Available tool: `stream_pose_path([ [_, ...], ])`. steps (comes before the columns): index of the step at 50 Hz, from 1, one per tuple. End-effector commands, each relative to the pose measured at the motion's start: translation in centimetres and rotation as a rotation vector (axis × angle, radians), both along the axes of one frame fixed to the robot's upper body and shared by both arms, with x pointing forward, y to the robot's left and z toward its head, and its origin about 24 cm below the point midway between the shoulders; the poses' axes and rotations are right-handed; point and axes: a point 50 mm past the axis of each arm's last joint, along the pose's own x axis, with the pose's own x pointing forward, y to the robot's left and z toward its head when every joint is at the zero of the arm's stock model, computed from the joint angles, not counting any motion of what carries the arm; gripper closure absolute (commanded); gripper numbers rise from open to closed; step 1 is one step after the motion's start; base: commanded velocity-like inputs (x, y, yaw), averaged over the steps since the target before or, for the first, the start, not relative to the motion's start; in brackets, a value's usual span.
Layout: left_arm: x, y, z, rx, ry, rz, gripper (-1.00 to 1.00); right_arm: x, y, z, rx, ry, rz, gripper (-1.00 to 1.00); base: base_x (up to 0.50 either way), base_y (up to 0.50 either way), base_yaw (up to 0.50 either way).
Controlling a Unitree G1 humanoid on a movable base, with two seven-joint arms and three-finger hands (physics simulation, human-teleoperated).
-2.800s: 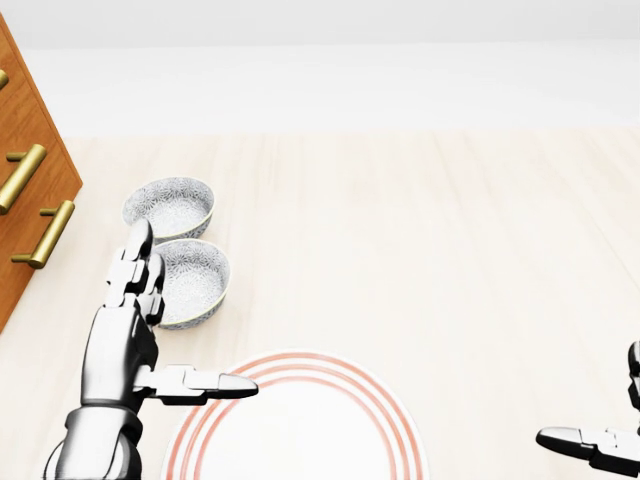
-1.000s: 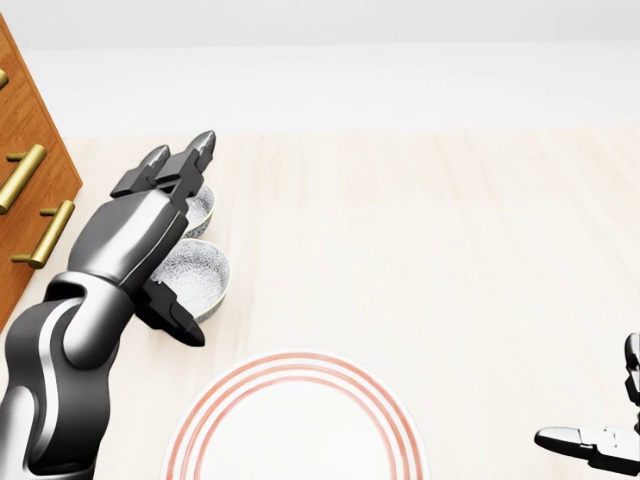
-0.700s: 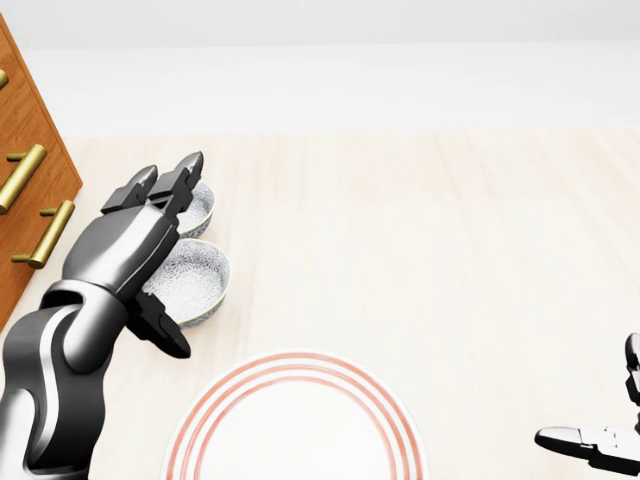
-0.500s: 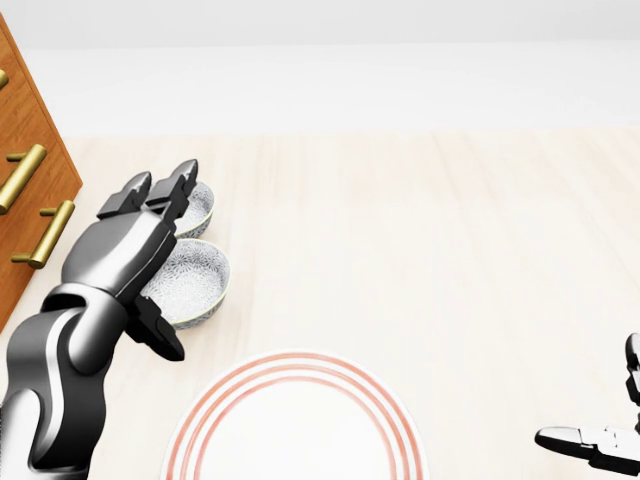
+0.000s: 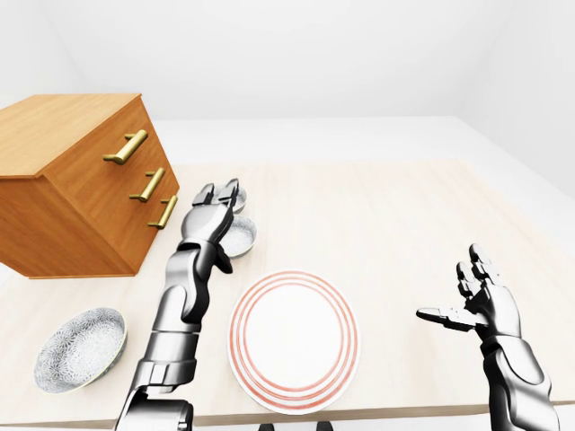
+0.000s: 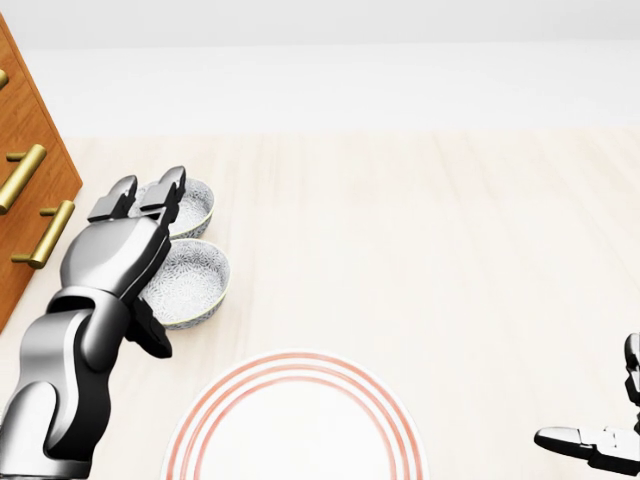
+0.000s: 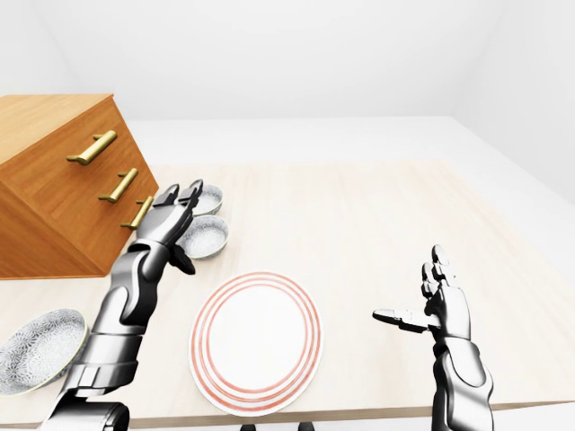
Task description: Put the bowl in the middle on the plate.
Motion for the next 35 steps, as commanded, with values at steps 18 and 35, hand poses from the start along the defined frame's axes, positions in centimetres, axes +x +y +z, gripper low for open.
stream_pose_path([
  [18, 1.0, -2.7, -0.7, 0.088, 0.033, -0.060, -1.00, 0.0, 0.1, 0.1, -0.002, 0.004, 0.000, -1.00, 0.00, 0.00, 0.00],
  [35, 0.8, -3.4, -0.8, 0.098, 0.051, -0.079, -1.00, -0.1, 0.0, 0.1, 0.001, 0.001, -0.001, -1.00, 0.00, 0.00, 0.00],
])
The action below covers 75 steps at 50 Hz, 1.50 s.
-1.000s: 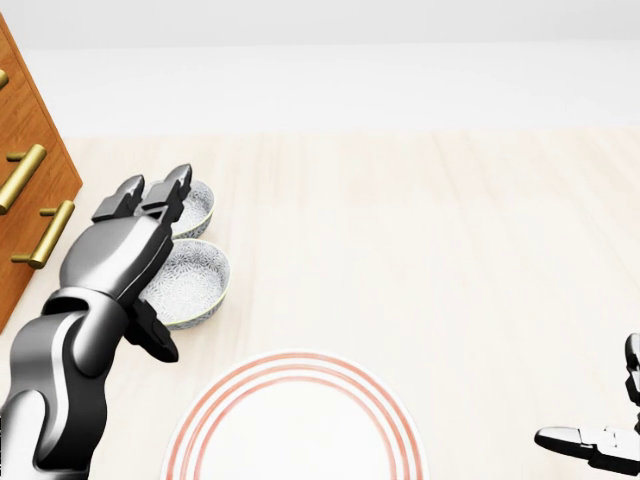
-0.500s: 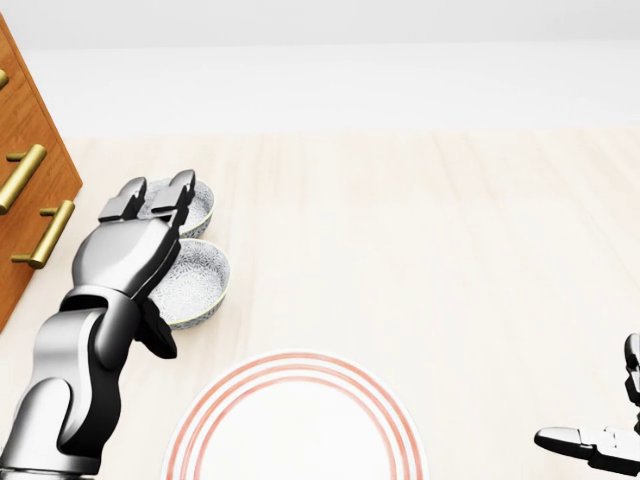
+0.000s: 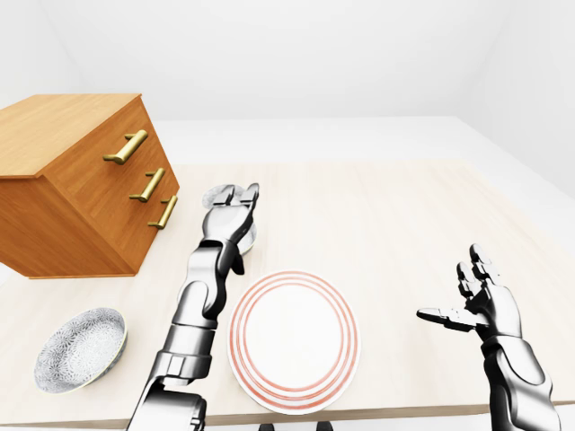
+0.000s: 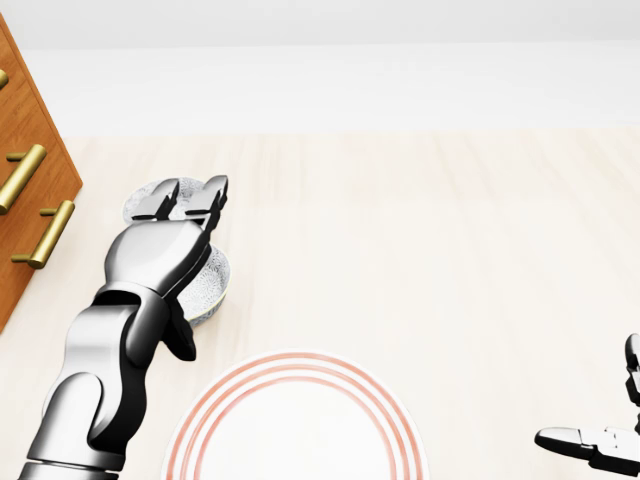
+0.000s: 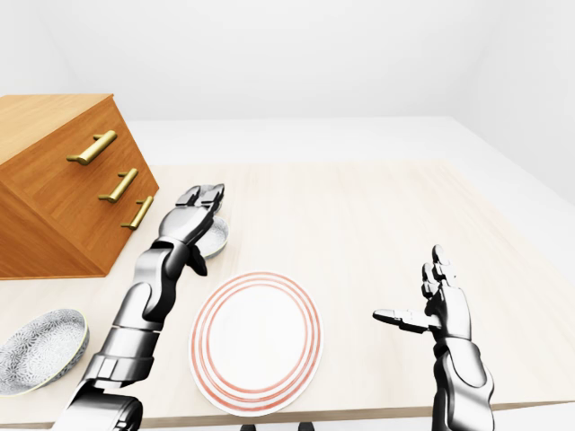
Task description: Put the bowl in the middle on the plate.
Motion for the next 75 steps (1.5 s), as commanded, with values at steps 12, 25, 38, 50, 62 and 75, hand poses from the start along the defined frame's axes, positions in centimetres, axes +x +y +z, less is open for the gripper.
stream_pose_path([
  [12, 0.5, 0.0, -1.5, 0.022, 0.042, 0.005, -1.00, 0.0, 0.0, 0.0, 0.001, 0.000, 0.000, -1.00, 0.00, 0.00, 0.00],
  [25, 1.9, 1.1, -0.5, -0.006, 0.045, 0.040, -1.00, -0.1, 0.0, 0.1, 0.001, 0.000, 0.000, -1.00, 0.00, 0.00, 0.00],
  [38, 2.1, 1.4, -1.1, 0.004, 0.056, 0.051, -1.00, 0.0, 0.0, 0.0, 0.001, 0.000, 0.002, -1.00, 0.00, 0.00, 0.00],
  [50, 2.0, 1.4, -1.6, 0.000, 0.072, 0.055, -1.00, 0.0, -0.1, -0.1, 0.000, 0.000, 0.001, -1.00, 0.00, 0.00, 0.00],
  [62, 1.9, 1.6, -2.3, -0.009, 0.094, 0.062, -1.00, -0.1, 0.0, 0.2, 0.000, 0.000, 0.000, -1.00, 0.00, 0.00, 0.00],
  [75, 1.9, 1.8, -2.5, -0.030, 0.104, 0.067, -1.00, 0.1, -0.1, -0.2, -0.002, 0.001, -0.002, -1.00, 0.00, 0.00, 0.00],
])
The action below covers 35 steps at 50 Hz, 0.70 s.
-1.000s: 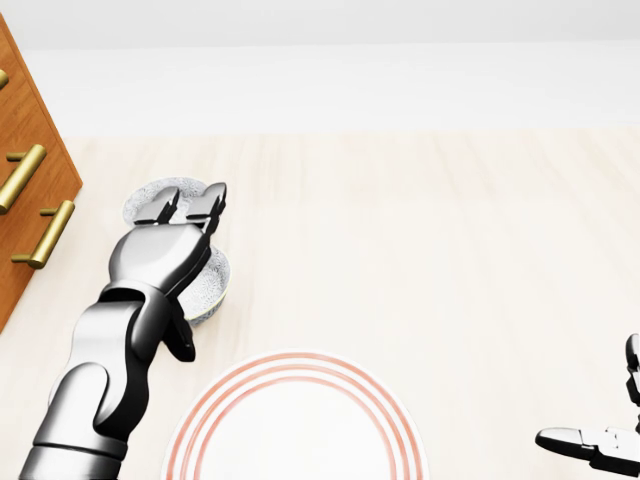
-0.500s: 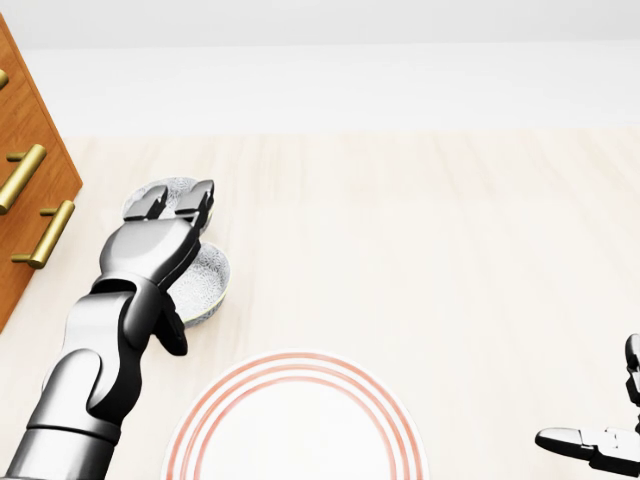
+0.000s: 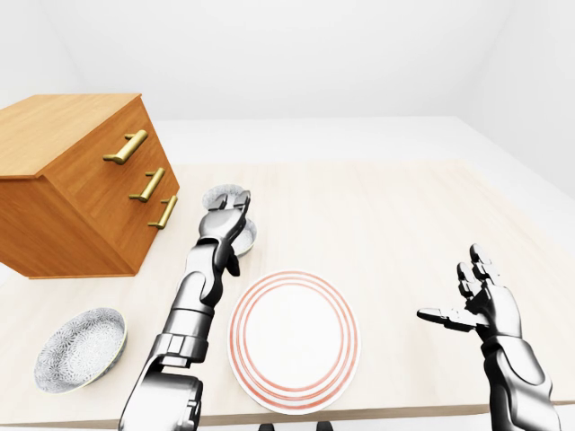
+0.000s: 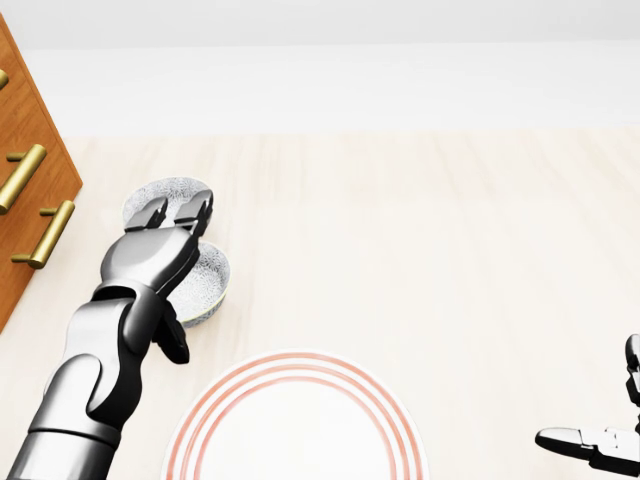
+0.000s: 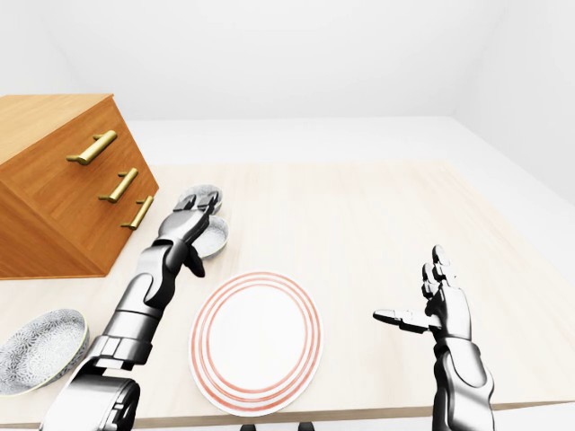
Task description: Put the bowl in the middle on the plate.
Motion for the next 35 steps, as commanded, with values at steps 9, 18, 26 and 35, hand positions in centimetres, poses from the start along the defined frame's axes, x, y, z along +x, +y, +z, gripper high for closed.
stream_pose_path([
  [9, 0.0, 0.2, -1.2, 0.013, 0.020, 0.004, -1.00, 0.0, 0.0, 0.2, 0.001, 0.000, -0.001, -1.00, 0.00, 0.00, 0.00],
  [18, -0.2, 0.3, -1.9, 0.019, 0.020, 0.007, -1.00, 0.1, 0.0, 0.0, 0.001, 0.000, -0.001, -1.00, 0.00, 0.00, 0.00],
  [26, -0.2, 0.1, -2.5, 0.014, 0.025, 0.005, -1.00, -0.1, 0.0, 0.2, 0.001, 0.000, 0.000, -1.00, 0.00, 0.00, 0.00],
  [35, -0.5, -0.2, -3.2, 0.009, 0.032, 0.001, -1.00, -0.1, 0.0, 0.1, 0.000, 0.001, 0.000, -1.00, 0.00, 0.00, 0.00],
])
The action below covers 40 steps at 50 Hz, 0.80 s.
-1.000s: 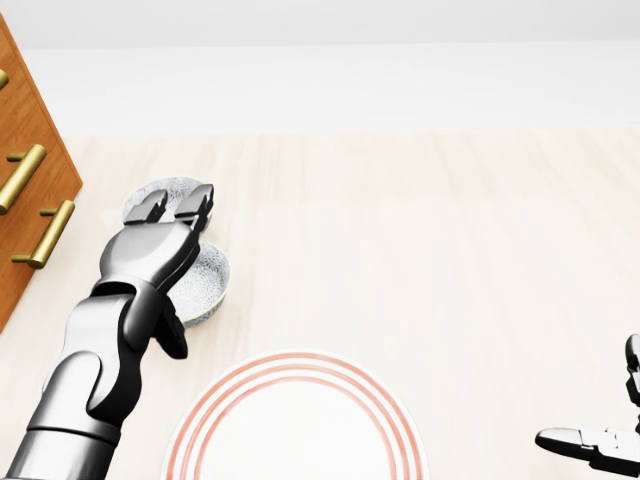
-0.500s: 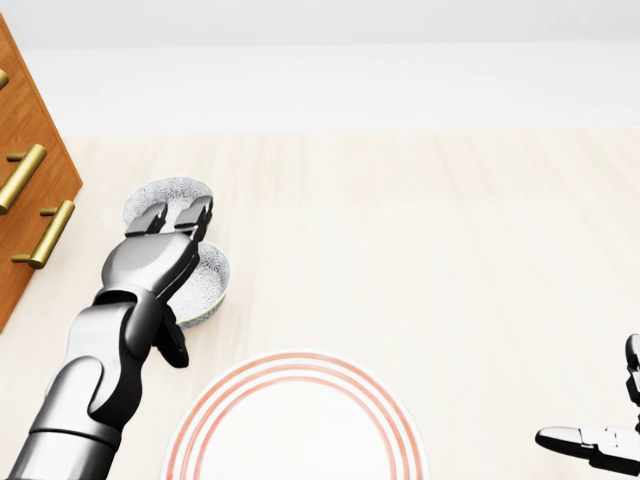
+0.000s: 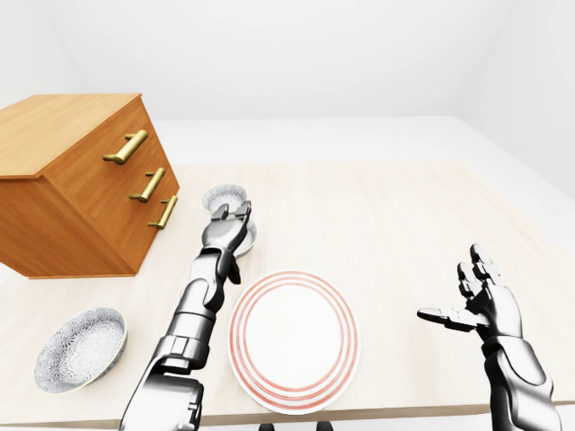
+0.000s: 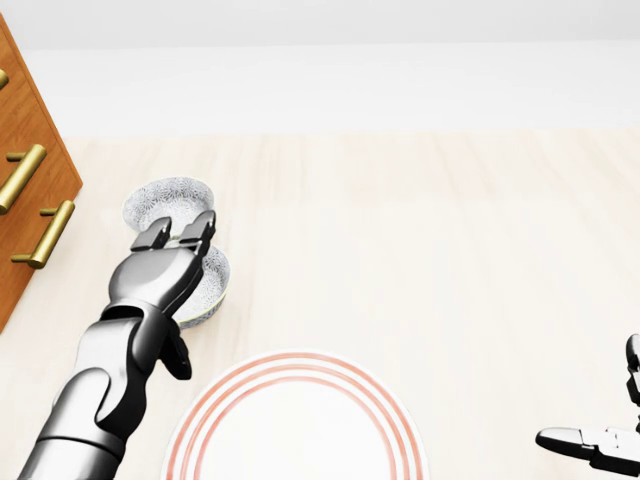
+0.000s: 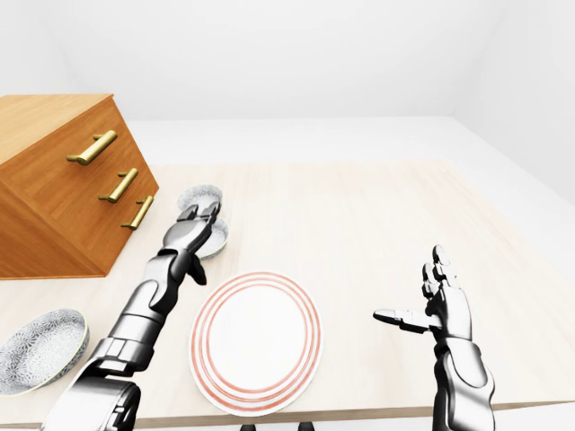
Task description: Put the bowl in the middle on the plate.
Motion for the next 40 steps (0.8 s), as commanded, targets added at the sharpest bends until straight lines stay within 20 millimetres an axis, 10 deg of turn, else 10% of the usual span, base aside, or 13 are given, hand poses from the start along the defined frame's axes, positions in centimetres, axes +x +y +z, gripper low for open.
stream_pose_path([
  [1, -0.2, -0.3, -0.7, -0.006, 0.005, -0.004, -1.00, 0.0, 0.0, 0.0, -0.001, 0.001, 0.001, -1.00, 0.00, 0.00, 0.00],
  [40, 0.1, -1.3, -2.2, -0.032, 0.014, -0.013, -1.00, 0.1, 0.1, 0.0, 0.000, 0.002, 0.004, -1.00, 0.00, 0.00, 0.00],
])
